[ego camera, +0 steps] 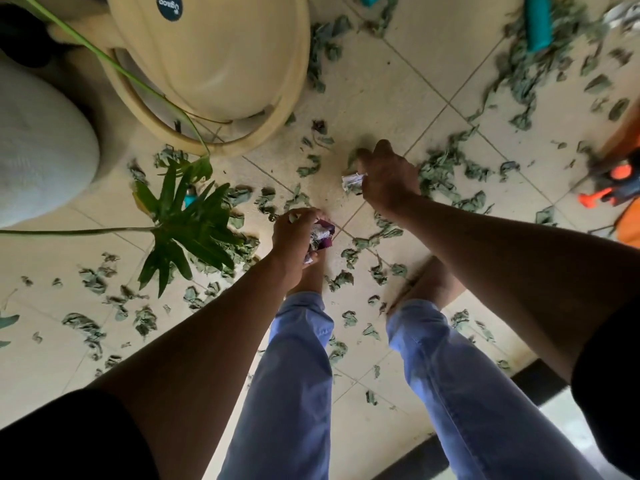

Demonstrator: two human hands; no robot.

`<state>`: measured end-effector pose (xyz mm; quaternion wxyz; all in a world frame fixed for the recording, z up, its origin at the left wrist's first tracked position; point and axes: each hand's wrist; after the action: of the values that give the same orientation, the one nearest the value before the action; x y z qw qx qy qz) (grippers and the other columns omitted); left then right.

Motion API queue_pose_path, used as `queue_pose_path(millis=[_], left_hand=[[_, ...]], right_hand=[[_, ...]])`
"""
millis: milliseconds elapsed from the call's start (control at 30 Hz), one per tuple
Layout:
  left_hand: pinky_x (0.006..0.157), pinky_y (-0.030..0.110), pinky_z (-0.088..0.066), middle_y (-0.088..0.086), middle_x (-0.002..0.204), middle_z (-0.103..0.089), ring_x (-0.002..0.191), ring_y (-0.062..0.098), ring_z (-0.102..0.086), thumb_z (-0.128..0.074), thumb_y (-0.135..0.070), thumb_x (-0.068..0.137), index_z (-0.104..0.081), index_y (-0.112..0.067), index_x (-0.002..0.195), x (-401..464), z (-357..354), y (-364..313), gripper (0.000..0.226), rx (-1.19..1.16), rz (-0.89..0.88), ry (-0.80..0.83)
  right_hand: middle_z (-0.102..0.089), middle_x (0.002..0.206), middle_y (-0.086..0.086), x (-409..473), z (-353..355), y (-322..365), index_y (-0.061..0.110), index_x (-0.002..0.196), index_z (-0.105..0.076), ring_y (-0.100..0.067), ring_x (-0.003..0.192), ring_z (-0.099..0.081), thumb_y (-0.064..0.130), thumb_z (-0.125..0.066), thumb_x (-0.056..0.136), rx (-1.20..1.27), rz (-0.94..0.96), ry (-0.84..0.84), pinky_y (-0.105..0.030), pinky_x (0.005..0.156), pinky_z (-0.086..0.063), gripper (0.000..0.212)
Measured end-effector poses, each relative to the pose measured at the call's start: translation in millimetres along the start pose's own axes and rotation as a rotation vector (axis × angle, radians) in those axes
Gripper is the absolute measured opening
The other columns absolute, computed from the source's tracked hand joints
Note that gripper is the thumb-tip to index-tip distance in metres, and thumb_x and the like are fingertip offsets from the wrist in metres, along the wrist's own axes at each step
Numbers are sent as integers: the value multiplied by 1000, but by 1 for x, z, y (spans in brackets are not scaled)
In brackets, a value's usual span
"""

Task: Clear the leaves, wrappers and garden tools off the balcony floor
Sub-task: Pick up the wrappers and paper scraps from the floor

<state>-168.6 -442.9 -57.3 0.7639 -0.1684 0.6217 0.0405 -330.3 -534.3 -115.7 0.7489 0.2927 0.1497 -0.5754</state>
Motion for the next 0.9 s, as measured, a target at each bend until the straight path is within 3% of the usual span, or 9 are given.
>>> queue_pose_path(millis=[100, 167, 233, 333, 467, 600, 700, 800, 900], left_hand=[[53, 21, -38, -3, 72, -71, 54, 13, -64, -64, -28, 96, -74, -18, 93, -9, 2, 2, 14, 0, -11, 12], [54, 22, -43, -3, 73, -71, 67, 18, -67, -65, -30, 96, -69, -22, 82, -19, 3, 0, 17, 11, -21, -10], [62, 27, -43, 7, 94, -69, 88, 26, -64, -63, -32, 99, -66, -23, 83, -32, 2, -2, 19, 10, -32, 1], [75, 36, -50, 11, 112, -66, 98, 30, -61, -63, -40, 99, -67, -18, 114, -65, 3, -6, 27, -90, -16, 47], [94, 47, -52, 8, 118, -63, 98, 25, -63, -57, -41, 103, -56, -10, 139, -110, 3, -16, 48, -264, 2, 141], [88, 34, -52, 7, 117, -63, 102, 23, -62, -51, -41, 105, -55, -12, 138, -161, 1, -45, 44, -626, 64, 266], [95, 35, -35, 15, 121, -56, 112, 29, -52, -61, -37, 93, -58, -8, 132, -196, 7, -69, 49, -899, 22, 378], [89, 31, -38, 6, 104, -65, 101, 21, -59, -67, -35, 86, -71, -14, 101, -228, 25, -87, 26, -1105, -95, 438], [103, 23, -41, 2, 103, -69, 102, 17, -64, -61, -31, 93, -76, -13, 100, -264, 52, -102, 25, -1353, -189, 466]], right_hand=[[-55, 107, -13, -11, 16, 5, 16, 105, -59, -31, 78, -62, 6, -55, 92, 77, -110, -85, -30, 58, -41, 18], [-61, 101, -7, -24, 32, 9, 17, 96, -60, -26, 78, -62, 2, -55, 86, 184, -187, -138, -26, 54, -37, 18], [-66, 93, 0, -42, 53, 13, 19, 92, -61, -21, 80, -63, 4, -57, 82, 314, -233, -176, -26, 55, -44, 18], [-67, 84, 12, -74, 86, 26, 24, 103, -64, -9, 78, -65, 8, -66, 79, 560, -306, -164, -21, 58, -47, 29], [-73, 84, 10, -113, 123, 51, 25, 101, -79, -12, 76, -71, 7, -68, 79, 820, -308, -98, -32, 71, -60, 30], [-74, 76, 0, -135, 159, 84, 12, 81, -78, -14, 70, -70, 6, -60, 83, 926, -235, -120, -30, 63, -53, 19], [-73, 97, 2, -142, 192, 116, 14, 88, -78, -10, 91, -69, -5, -56, 80, 908, -122, -173, -26, 77, -53, 30], [-75, 103, 6, -147, 231, 154, 19, 98, -77, -9, 100, -70, -11, -48, 81, 968, 40, -169, -29, 88, -57, 45], [-75, 113, -9, -157, 265, 194, 2, 103, -76, -24, 109, -70, -4, -44, 79, 1139, 205, -64, -43, 97, -57, 41]])
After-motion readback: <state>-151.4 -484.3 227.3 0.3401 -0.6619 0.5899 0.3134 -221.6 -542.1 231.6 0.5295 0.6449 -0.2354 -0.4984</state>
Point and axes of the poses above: each hand's wrist, its own x-axis towards the middle knuckle, its own z-axis out of the back of the hand, y = z × x
